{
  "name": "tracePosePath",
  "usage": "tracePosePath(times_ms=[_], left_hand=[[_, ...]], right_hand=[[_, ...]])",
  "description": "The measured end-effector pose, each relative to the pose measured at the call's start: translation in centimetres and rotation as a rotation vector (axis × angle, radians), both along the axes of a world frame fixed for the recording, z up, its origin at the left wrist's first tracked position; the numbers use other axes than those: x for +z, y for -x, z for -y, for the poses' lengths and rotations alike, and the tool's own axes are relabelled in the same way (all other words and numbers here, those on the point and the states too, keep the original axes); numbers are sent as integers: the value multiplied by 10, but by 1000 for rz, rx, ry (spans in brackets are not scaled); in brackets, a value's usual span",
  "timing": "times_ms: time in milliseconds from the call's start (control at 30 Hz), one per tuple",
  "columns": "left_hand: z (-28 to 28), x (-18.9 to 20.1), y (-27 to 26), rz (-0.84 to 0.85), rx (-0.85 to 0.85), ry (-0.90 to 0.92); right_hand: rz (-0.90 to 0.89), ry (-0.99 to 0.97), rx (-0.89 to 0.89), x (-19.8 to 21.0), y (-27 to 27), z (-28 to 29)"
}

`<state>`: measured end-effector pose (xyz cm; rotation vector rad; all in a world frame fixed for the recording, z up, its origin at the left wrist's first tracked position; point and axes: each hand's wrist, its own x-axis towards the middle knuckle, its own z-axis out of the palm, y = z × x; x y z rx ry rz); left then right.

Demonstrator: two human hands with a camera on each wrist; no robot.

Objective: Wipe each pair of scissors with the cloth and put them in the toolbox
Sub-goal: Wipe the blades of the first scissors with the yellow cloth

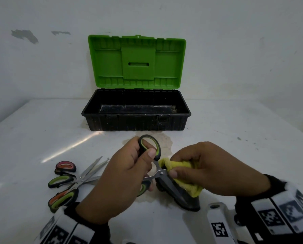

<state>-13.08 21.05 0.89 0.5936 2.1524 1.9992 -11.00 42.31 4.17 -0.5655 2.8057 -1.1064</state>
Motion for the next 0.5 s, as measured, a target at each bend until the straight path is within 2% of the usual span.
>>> tracePosePath(times_ms=[167,300,433,500], left_hand=[[-7,-2,-2,-37,0,45],[-2,-1,1,-20,48,68],[3,3,5,134,27,-35],[1,5,4,158,17,-65]], right_hand=[[-86,-40,42,-6,4,16],[-63,-8,52,-5,5,16],[-51,14,64,1,4,7],[-30,16,61,2,3,3]])
